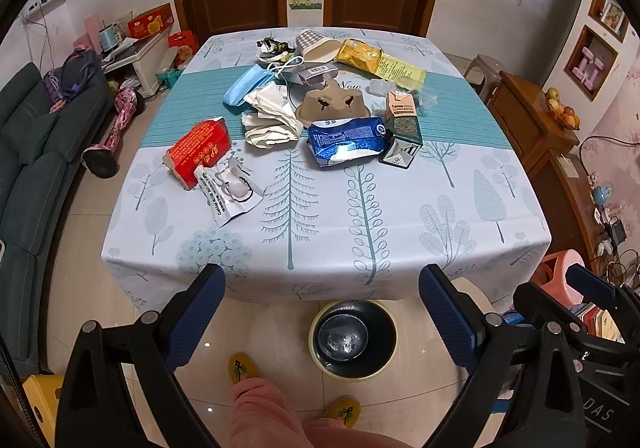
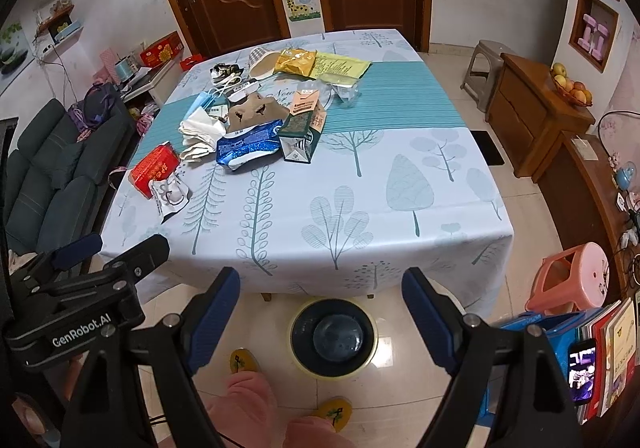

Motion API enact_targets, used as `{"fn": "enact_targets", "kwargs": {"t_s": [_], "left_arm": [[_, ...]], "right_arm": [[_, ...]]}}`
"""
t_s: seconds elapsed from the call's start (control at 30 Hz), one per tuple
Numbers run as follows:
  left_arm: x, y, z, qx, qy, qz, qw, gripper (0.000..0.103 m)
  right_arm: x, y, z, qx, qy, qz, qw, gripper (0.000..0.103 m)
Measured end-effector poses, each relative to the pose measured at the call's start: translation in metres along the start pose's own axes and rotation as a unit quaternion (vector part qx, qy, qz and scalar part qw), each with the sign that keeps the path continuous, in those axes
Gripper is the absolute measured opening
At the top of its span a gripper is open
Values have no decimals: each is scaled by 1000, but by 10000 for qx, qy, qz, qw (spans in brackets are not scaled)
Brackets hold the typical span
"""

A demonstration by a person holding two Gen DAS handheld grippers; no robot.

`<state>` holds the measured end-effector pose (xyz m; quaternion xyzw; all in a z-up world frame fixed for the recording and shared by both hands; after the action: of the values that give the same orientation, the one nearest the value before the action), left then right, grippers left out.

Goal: Collect trash

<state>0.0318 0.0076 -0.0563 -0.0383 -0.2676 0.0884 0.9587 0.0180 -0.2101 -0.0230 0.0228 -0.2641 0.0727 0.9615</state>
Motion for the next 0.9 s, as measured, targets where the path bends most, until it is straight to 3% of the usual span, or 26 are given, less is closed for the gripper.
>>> {"fn": "enact_targets", "kwargs": {"t_s": [0.53, 0.9], "left_arm": [[0, 3, 0, 16, 7, 0, 10000, 97], [-1, 3, 0, 22, 6, 1, 10000, 97]], "right_arm": [[0, -8, 0, 33, 1, -19, 10000, 82], [-4, 13, -1, 53, -12, 31, 10000, 81]]}}
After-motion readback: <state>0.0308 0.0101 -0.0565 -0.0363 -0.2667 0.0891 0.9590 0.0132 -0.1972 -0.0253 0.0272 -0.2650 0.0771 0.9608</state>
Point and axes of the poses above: each gripper's, at about its wrist camera, not at the fingertips, and z roughly against the way its jaws point, y to its left, x to its top, the point moved 6 cm from there along -z, roughly the way its jaws point, and after that the axes turned 8 degrees about z, right-handed, at the moved point
